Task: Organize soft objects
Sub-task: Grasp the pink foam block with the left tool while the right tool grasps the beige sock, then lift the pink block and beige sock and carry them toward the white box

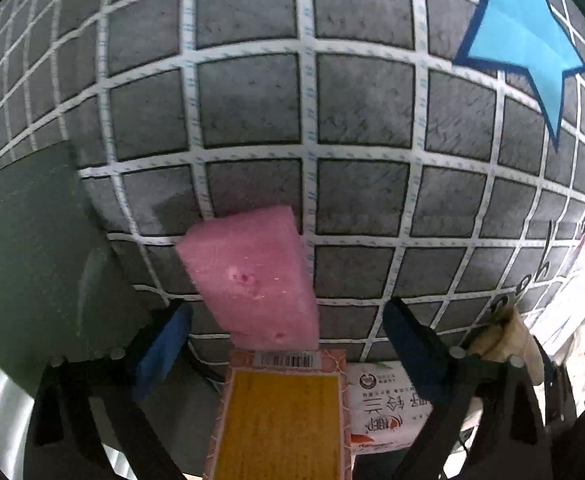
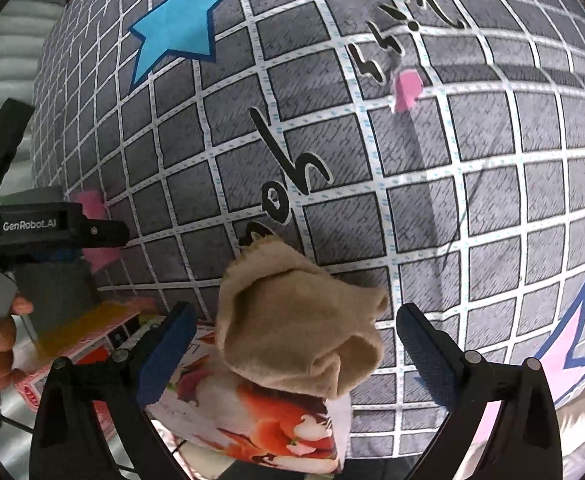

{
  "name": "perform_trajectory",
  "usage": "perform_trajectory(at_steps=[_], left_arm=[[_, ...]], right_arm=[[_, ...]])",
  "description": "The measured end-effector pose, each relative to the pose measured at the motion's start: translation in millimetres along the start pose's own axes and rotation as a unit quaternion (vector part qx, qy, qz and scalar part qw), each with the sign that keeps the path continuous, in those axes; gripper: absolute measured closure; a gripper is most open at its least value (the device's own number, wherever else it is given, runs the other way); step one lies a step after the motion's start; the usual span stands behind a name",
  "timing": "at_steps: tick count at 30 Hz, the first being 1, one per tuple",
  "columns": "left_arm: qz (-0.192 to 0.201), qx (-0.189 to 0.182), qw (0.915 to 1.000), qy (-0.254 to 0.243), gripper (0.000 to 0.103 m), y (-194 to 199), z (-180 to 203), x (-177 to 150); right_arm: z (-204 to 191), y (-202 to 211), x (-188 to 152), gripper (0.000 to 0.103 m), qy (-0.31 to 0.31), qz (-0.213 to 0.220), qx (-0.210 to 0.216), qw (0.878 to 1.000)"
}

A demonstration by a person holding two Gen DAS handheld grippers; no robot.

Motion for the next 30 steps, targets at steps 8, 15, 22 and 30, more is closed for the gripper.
perform_trajectory(at_steps=[8,15,22,30], left_arm=[[0.015,-0.02,0.9995,-0.02,0.05,-0.4,16.4,-2.5],[0.096,-0.007,0.9947,-0.038,0.05,36.3,26.5,-9.5],[0.205,-0.008,0.9767,-0.064,0.05,94.5,47.4,-39.5],[0.292,-0.013,0.9493,-0.116,0.05,134.2,72.6,-82.1]], right_arm=[[-18.9,3.2,6.4,0.05,0.018,0.007,0.015,1.0],[-12.4,27.6,12.6,0.052,0.006,0.031,0.051,0.998],[6.6,53.2,16.8,0.052,-0.013,0.052,0.057,0.997],[16.5,72.1,4.8,0.052,-0.023,0.074,0.055,0.996]])
Point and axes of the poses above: each gripper's, at about its wrist camera, not at the fingertips, and y roughly against the way its jaws point, z to its right, x to its top, the point moved 10 cm from there along -y, roughly the way its jaws point, and after that the axes turned 1 degree about -z, right-handed, at the moved point
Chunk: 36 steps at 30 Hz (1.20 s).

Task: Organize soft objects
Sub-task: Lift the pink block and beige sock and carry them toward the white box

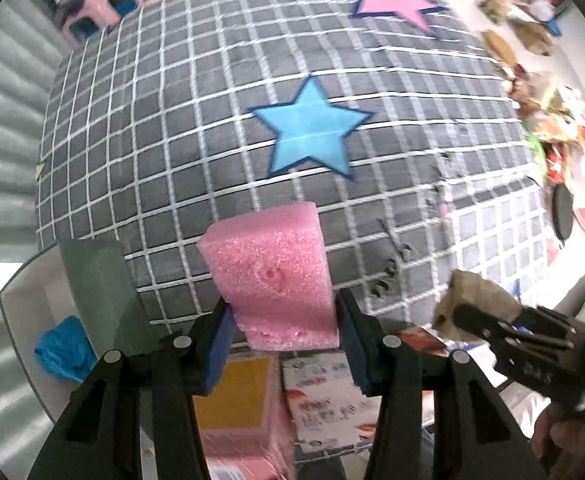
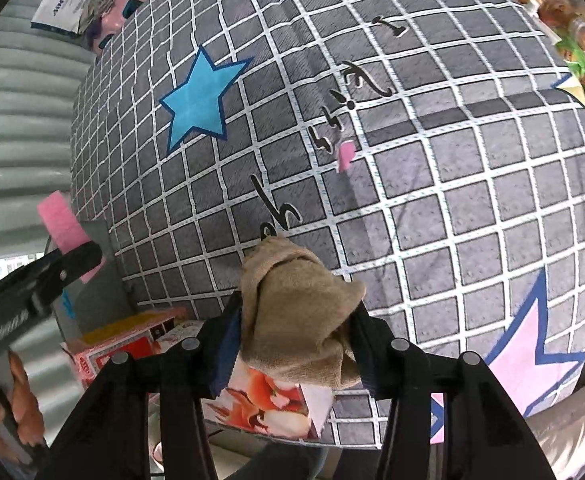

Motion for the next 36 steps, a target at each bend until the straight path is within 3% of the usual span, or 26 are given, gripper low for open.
perform_trajectory(at_steps=[9,16,27,36], left_arm=[[0.038,-0.036,0.9973,-0.05,0.05,31.3,39.4,-33.1],[0.044,-0.066,0.9947,-0.065,0.05,43.9,45.9,-72.3],[0.058,-0.087,0.9939,-0.036,0.05,62.1,18.6,-128.1],[0.091,-0.083,0.992,0.026,0.05,83.6,-32.5,-159.5]], right_arm=[[2.7,25.5,-30.0,0.052,0.009,0.02,-0.009,1.0],[-2.9,37.5,-61.8,0.052,0.025,0.025,-0.017,0.999],[-40.3,28.2,-117.7,0.052,0.096,0.01,-0.039,0.995],[-96.2,14.0,-149.0,0.052,0.172,-0.006,-0.041,0.984]])
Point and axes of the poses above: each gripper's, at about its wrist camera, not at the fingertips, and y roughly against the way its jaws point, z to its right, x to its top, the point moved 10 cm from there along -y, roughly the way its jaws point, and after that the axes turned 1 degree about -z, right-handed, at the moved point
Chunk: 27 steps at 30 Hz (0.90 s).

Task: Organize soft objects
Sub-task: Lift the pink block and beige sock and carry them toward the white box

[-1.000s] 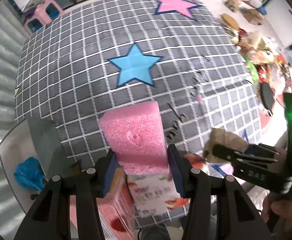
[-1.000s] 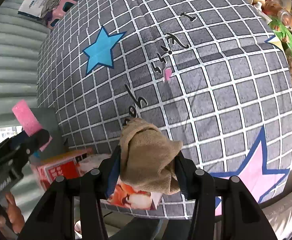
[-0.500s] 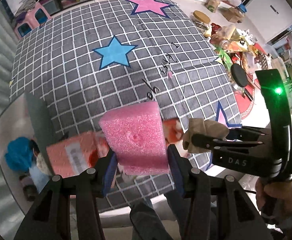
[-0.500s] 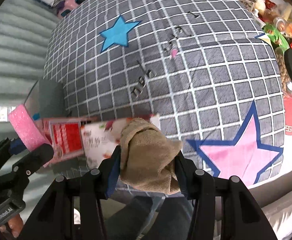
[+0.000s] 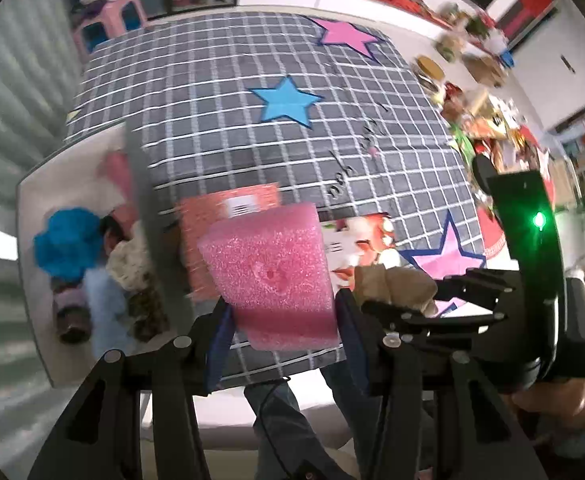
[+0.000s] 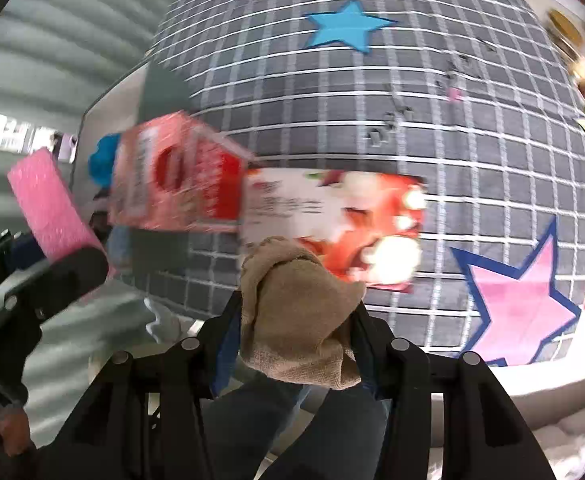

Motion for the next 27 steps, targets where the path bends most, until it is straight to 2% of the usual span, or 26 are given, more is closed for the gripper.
perform_trajectory(at_steps=[8,17,27], left_arm=[[0.016,0.024,0.996,0.084,0.05,20.3,-66.3,-29.8],[0.02,0.055,0.9842,0.167,0.05,30.3,-134.4,-68.2],[0.026,0.092,0.9714,0.217,0.05,32.1,-181.9,-87.1]], right_arm=[[-64.8,-16.1,-5.9,0.052,0.074,-0.016,0.008,0.997],[-123.5,-29.1,-9.4,0.052,0.142,-0.028,0.011,0.989],[-178.2,-29.2,5.1,0.052,0.19,-0.019,0.015,0.982]])
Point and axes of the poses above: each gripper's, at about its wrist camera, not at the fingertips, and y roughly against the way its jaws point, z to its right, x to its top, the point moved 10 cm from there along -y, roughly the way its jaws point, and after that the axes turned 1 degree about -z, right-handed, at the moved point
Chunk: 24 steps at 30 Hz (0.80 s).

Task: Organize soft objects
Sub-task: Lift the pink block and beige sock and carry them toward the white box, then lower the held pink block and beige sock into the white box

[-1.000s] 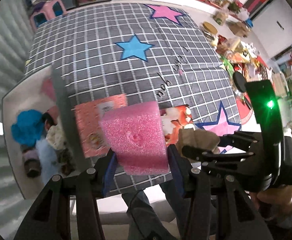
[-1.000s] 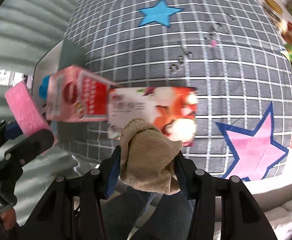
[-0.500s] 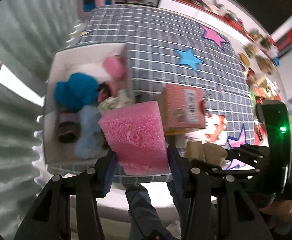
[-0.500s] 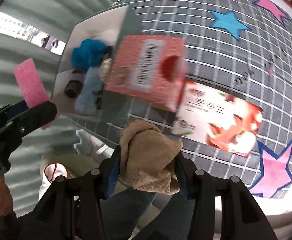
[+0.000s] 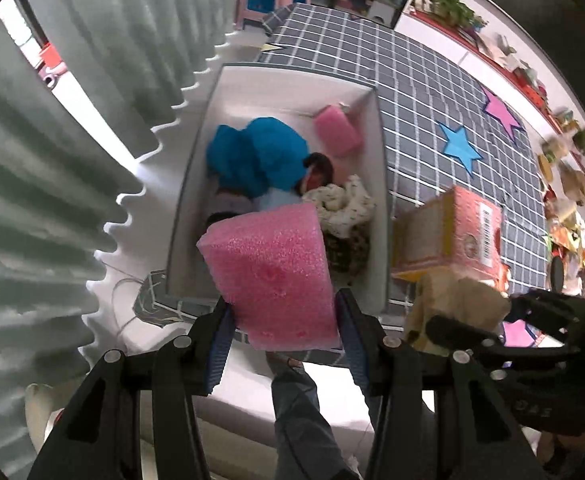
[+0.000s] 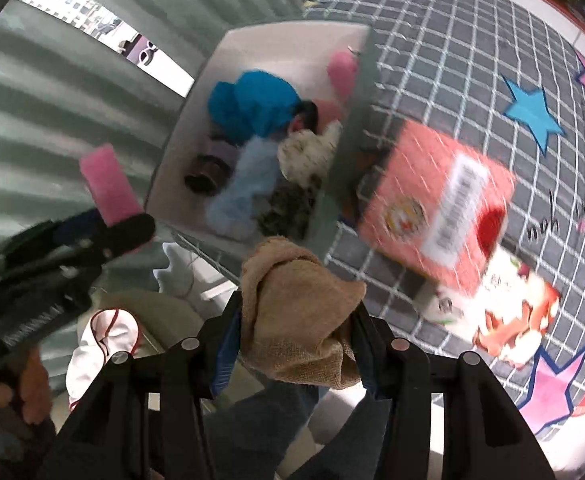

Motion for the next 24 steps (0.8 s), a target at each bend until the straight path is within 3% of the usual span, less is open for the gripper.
perform_trajectory(at_steps=[10,24], left_arm=[[0.007,0.02,0.9996,0.018,0.05,-13.1,-12.0,13.1],[0.003,0.036,0.9984,0.043,0.05,-29.2,-28.4,25.8]], right_arm=[[-22.0,13.8,49.8,0.052,0.012,0.028,-0.004,1.0],[-36.8,10.0,88.6,0.052,0.03,0.025,-0.012,0.999]])
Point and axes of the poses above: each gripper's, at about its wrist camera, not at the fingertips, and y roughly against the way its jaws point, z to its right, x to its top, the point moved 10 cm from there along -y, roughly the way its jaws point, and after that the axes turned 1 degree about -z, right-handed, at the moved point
